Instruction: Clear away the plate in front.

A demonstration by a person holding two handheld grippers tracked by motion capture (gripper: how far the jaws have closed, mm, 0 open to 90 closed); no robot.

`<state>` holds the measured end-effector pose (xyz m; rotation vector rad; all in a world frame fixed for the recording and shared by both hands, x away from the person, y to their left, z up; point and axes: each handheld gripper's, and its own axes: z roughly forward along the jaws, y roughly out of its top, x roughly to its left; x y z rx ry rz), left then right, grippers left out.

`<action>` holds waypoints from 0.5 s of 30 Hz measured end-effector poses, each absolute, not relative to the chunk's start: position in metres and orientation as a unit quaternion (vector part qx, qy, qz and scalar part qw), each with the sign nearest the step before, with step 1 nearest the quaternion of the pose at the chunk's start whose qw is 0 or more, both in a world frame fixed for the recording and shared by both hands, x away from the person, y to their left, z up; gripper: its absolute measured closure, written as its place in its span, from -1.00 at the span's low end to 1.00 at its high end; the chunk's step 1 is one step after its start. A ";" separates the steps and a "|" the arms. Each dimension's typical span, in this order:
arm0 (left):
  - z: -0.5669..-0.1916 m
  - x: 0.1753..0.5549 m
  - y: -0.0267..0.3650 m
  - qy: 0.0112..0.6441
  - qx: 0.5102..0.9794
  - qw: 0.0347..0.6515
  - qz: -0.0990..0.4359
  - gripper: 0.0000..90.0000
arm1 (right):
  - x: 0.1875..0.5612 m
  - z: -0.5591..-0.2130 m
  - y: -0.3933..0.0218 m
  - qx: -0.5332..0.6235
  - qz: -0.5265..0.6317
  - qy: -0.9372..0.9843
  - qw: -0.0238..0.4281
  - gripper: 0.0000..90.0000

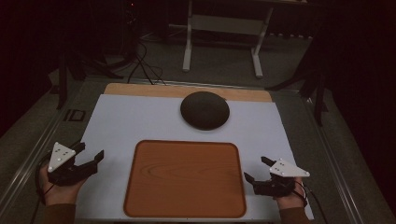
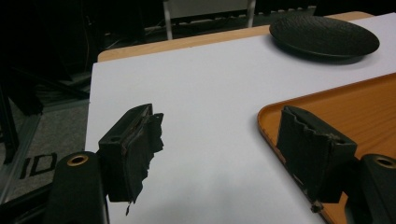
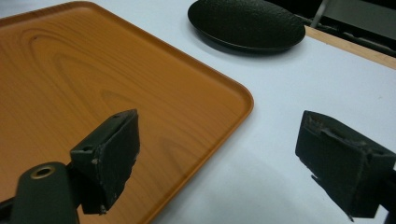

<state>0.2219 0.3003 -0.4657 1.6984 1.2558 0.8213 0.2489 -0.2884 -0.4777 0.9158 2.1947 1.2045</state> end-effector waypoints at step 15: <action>-0.468 0.227 0.296 0.520 0.673 0.418 0.320 -0.36 | 0.249 -0.478 -0.288 0.334 0.439 0.800 0.236 -0.70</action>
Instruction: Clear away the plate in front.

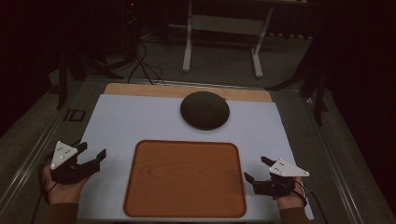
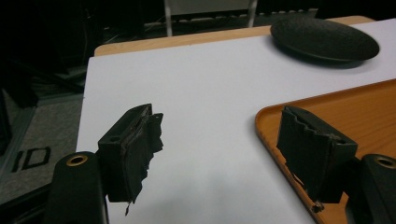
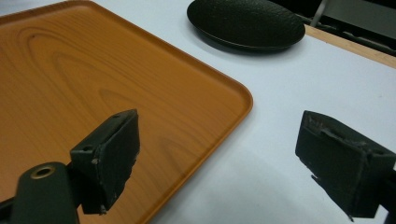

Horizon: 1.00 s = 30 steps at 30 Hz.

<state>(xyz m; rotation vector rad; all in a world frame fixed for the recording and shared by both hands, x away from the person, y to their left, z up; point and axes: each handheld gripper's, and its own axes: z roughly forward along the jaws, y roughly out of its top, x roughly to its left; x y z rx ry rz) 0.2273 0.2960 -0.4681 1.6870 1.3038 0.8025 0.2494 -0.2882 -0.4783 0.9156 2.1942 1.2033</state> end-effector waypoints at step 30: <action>-0.438 0.283 0.244 0.486 0.682 0.452 0.308 -0.33 | 0.248 -0.477 -0.289 0.336 0.444 0.796 0.237 -0.70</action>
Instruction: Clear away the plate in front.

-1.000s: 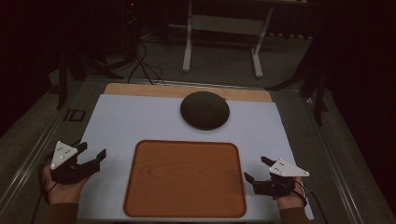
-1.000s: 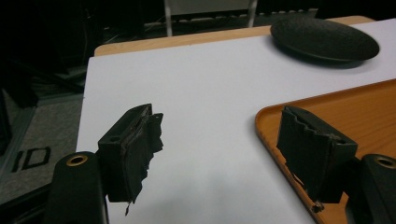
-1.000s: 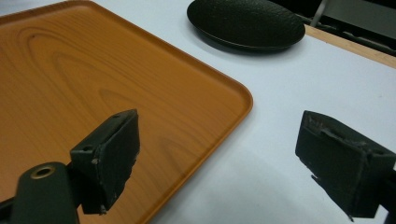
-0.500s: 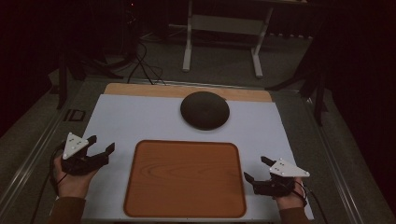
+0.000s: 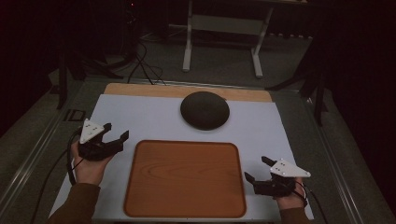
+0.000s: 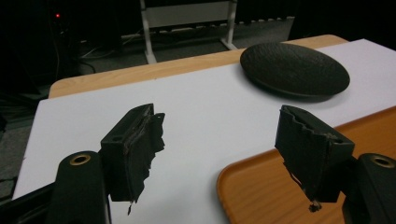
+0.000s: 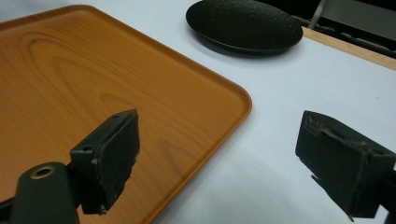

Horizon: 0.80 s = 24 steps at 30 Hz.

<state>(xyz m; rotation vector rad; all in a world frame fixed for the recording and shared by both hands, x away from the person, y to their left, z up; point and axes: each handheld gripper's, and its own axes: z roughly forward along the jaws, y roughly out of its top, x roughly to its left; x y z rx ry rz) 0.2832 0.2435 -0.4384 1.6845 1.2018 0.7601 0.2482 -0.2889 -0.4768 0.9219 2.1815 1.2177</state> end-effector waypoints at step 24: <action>-0.433 0.335 0.202 0.470 0.700 0.450 0.294 -0.32 | 0.248 -0.476 -0.290 0.340 0.447 0.792 0.238 -0.70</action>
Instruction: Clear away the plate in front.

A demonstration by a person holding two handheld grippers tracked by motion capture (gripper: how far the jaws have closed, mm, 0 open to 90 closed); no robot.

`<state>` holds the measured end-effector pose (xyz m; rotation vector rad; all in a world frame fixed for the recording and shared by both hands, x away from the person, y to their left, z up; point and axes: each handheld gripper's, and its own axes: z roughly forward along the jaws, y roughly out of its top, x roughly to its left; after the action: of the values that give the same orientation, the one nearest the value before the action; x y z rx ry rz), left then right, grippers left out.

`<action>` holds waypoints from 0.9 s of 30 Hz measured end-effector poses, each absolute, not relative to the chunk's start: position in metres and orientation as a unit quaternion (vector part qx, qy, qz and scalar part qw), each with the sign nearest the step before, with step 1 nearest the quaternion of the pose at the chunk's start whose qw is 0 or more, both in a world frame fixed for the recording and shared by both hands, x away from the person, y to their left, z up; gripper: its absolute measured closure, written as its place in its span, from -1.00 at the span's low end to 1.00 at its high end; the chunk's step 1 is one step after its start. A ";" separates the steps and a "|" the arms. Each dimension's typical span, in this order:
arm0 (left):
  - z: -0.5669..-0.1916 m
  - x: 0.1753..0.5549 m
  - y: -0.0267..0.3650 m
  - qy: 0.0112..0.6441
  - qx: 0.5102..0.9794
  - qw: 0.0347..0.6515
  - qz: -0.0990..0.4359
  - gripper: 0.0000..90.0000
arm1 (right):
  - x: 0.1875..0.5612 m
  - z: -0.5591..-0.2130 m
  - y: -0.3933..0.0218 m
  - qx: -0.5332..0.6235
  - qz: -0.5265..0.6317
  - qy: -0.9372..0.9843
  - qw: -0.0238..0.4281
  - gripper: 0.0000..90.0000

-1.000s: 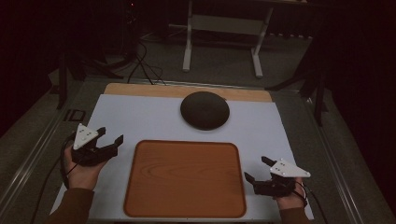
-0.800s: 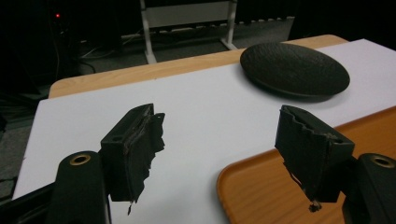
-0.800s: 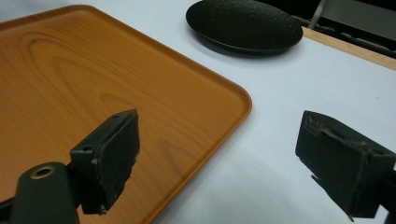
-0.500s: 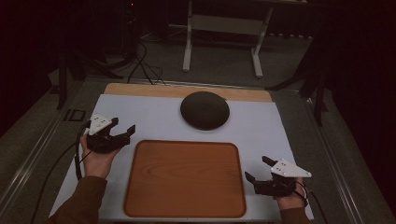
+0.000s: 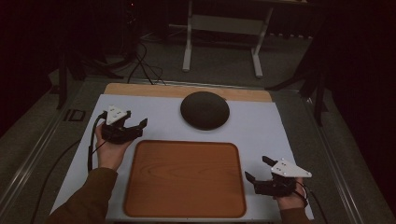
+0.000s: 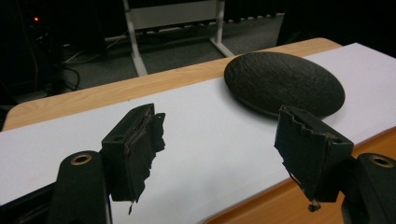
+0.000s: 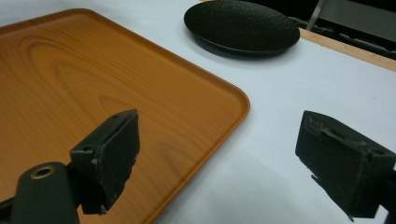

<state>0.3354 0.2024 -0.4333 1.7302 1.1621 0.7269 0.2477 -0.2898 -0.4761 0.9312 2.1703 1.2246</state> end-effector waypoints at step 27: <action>-0.448 0.388 0.155 0.483 0.701 0.459 0.254 -0.30 | 0.248 -0.475 -0.292 0.342 0.452 0.788 0.242 -0.70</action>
<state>0.3883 0.1553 -0.4482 1.7271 1.1900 0.6256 0.2475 -0.2917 -0.4753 0.9353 2.1533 1.2352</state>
